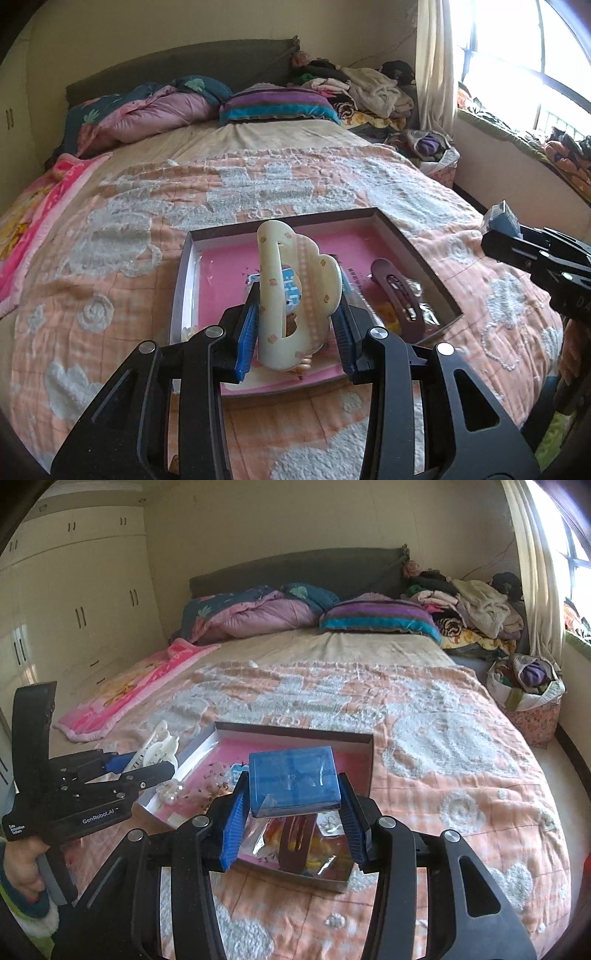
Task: Organize jewelry
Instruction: 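Carry the blue box and white claw clip with both tools over the tray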
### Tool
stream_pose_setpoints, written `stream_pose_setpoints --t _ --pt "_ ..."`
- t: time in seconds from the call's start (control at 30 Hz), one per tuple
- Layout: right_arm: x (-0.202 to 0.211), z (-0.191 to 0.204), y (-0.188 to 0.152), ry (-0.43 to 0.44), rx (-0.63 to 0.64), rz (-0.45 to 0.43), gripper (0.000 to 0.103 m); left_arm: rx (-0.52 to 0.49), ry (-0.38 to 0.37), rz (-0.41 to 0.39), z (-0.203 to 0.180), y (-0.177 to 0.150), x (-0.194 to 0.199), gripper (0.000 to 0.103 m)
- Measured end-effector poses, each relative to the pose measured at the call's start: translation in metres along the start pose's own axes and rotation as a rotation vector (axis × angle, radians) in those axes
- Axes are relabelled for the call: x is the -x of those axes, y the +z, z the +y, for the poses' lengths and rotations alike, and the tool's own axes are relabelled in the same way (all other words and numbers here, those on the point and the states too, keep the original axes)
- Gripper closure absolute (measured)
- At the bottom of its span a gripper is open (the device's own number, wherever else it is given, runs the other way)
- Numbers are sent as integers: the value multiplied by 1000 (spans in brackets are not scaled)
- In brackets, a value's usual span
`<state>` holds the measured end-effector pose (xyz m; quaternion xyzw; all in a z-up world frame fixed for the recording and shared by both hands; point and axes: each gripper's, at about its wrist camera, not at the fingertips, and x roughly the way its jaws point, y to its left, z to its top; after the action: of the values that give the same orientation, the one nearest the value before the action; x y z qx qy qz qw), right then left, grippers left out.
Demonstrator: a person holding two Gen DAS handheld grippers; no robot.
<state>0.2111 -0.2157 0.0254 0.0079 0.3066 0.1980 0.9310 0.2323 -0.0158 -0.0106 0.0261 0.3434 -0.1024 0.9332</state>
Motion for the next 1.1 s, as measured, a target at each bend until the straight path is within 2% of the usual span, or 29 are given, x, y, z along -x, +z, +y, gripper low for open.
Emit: stream_pose_setpoints --t 0.27,0.67,0.7,0.73,0.8,0.87,0.93,1.1 --pt "-39 13 -4 11 34 61 58 7 13 40 9 -9 -24 74" --pt "-84 28 -33 34 49 168 58 21 21 93 13 -25 -44 74" --pt "-86 29 -34 33 50 176 53 22 21 98 13 -26 -44 74" --pt "-86 30 -35 27 50 177 42 24 22 101 13 -27 -45 74" --pt "-80 30 -34 7 38 167 28 25 21 105 11 -28 -45 74" --pt "-68 29 -32 25 22 135 26 19 23 101 9 -28 -43 74" --pt "-56 28 -30 13 22 110 19 17 24 96 7 -27 -41 74" --pt "-27 18 -33 -14 -10 82 15 16 26 92 2 -25 -36 71"
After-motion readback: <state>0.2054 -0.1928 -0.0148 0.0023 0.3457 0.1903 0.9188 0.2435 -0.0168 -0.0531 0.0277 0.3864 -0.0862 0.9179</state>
